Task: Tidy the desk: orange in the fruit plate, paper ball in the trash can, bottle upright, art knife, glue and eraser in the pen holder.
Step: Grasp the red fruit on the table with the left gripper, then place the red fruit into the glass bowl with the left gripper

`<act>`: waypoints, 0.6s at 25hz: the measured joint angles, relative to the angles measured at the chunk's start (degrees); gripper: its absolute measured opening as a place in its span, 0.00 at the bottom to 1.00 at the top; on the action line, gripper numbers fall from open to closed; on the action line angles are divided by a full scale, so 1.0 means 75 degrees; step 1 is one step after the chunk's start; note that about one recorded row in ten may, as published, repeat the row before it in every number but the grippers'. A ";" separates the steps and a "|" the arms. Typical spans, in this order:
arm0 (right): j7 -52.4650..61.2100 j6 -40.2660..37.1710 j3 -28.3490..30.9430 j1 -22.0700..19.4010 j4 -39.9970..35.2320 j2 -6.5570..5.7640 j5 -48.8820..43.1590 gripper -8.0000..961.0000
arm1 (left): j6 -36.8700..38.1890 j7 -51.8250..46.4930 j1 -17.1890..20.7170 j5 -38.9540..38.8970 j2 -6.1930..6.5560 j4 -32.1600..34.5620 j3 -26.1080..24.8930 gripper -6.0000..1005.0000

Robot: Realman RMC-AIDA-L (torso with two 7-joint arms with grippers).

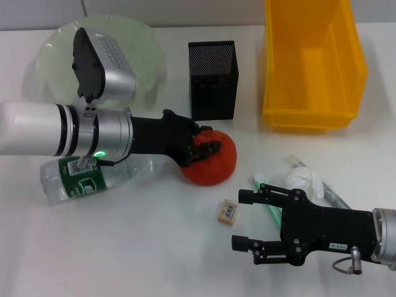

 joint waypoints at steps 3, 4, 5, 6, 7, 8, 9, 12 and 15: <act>0.0000 0.0002 0.0000 0.0002 0.0000 -0.0001 0.0000 0.88 | -0.0004 0.0042 0.0046 -0.0086 -0.0001 0.0056 0.0007 0.37; 0.0000 0.0002 0.0000 0.0003 0.0000 -0.0001 0.0000 0.88 | -0.0004 0.0042 0.0046 -0.0086 -0.0001 0.0056 0.0007 0.34; 0.0000 0.0006 0.0000 0.0003 0.0000 -0.0001 0.0000 0.88 | -0.0001 0.0044 0.0058 -0.0098 -0.0001 0.0067 0.0010 0.32; 0.0000 0.0017 0.0000 0.0004 0.0000 -0.0001 0.0001 0.88 | -0.0001 0.0044 0.0058 -0.0098 -0.0001 0.0067 0.0010 0.30; 0.0000 0.0036 0.0000 0.0004 0.0000 -0.0001 0.0013 0.88 | -0.0001 0.0044 0.0058 -0.0098 -0.0001 0.0067 0.0010 0.27; 0.0001 0.0049 0.0000 0.0005 0.0000 -0.0001 0.0030 0.88 | 0.0029 0.0060 0.0071 -0.0120 0.0001 0.0073 0.0015 0.25; 0.0000 0.0064 0.0000 0.0004 0.0001 -0.0001 0.0052 0.88 | 0.0138 0.0284 0.0165 -0.0437 0.0013 0.0110 0.0086 0.24; 0.0002 0.0065 0.0000 -0.0012 0.0007 -0.0002 0.0084 0.88 | 0.0201 0.0267 0.0210 -0.0522 0.0025 0.0159 0.0089 0.22; 0.0021 0.0058 -0.0003 -0.0025 0.0014 -0.0001 0.0104 0.88 | 0.1012 0.0060 0.0595 -0.0699 0.0073 0.0764 -0.0333 0.20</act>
